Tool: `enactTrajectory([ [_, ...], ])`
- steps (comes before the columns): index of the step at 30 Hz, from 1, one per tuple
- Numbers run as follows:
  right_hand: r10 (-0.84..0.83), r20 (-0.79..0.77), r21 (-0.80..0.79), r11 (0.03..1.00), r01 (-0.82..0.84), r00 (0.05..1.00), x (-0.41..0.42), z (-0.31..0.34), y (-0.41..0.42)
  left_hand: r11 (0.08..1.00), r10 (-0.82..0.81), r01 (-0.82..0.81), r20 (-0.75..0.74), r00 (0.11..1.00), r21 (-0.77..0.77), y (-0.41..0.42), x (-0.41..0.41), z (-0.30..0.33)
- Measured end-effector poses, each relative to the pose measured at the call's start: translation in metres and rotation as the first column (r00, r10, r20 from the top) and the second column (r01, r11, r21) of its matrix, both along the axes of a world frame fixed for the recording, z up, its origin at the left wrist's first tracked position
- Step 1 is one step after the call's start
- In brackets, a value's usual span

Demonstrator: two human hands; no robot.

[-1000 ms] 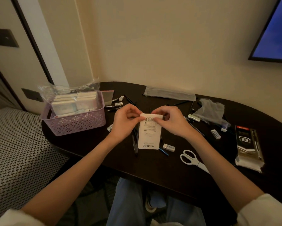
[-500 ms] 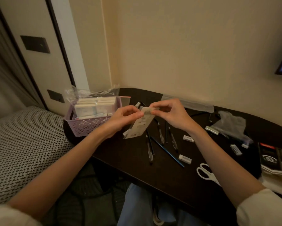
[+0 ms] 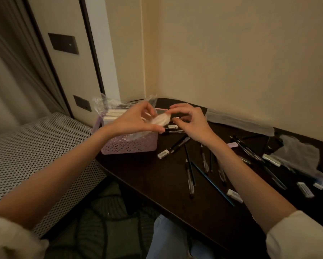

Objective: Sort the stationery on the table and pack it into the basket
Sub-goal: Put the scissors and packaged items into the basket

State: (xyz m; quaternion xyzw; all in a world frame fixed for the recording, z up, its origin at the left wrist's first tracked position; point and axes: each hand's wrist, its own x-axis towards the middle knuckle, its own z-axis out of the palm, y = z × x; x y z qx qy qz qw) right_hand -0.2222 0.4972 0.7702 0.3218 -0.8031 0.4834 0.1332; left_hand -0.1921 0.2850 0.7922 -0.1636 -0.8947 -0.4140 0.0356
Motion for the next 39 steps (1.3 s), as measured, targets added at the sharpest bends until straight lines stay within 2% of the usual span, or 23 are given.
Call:
enactTrajectory([
  [2,-0.042,0.049,0.03,0.999,0.041,0.998,-0.008,-0.003,-0.005,0.984,0.061,-0.074,-0.085,0.995,-0.164,-0.01,-0.011,0.004],
  [6,-0.069,0.182,0.104,0.993,0.051,0.981,-0.019,-0.018,-0.015,0.941,0.102,-0.143,-0.146,0.984,-0.306,-0.033,-0.034,-0.003],
  [11,-0.047,0.236,0.26,0.965,-0.016,0.971,-0.027,-0.04,-0.029,0.846,0.082,-0.078,-0.016,0.997,-0.527,-0.053,-0.055,-0.024],
  [15,-0.028,0.168,0.284,0.959,-0.021,0.985,-0.03,-0.048,-0.039,0.839,0.073,-0.011,0.093,0.993,-0.544,-0.066,-0.067,-0.032],
  [19,0.032,0.071,0.388,0.92,-0.057,0.997,-0.034,-0.056,-0.049,0.875,0.074,-0.009,0.117,0.99,-0.484,-0.072,-0.073,-0.037],
  [23,0.047,0.002,0.493,0.869,-0.042,0.999,-0.033,-0.065,-0.054,0.928,0.07,-0.046,0.051,0.996,-0.371,-0.076,-0.069,-0.048],
  [28,0.087,0.06,0.506,0.856,-0.105,0.994,-0.022,-0.064,-0.06,0.963,0.039,-0.046,-0.029,0.999,-0.266,-0.083,-0.062,-0.067],
  [33,0.092,0.058,0.598,0.794,-0.109,0.994,-0.022,-0.064,-0.07,0.961,0.045,-0.06,-0.059,0.997,-0.271,-0.091,-0.062,-0.076],
  [37,0.066,0.072,0.621,0.778,-0.097,0.995,-0.024,-0.063,-0.075,0.934,0.034,-0.044,-0.033,0.999,-0.356,-0.097,-0.063,-0.076],
  [39,0.057,0.082,0.63,0.771,-0.096,0.995,-0.025,-0.061,-0.077,0.91,0.052,-0.081,-0.08,0.995,-0.406,-0.098,-0.062,-0.075],
])
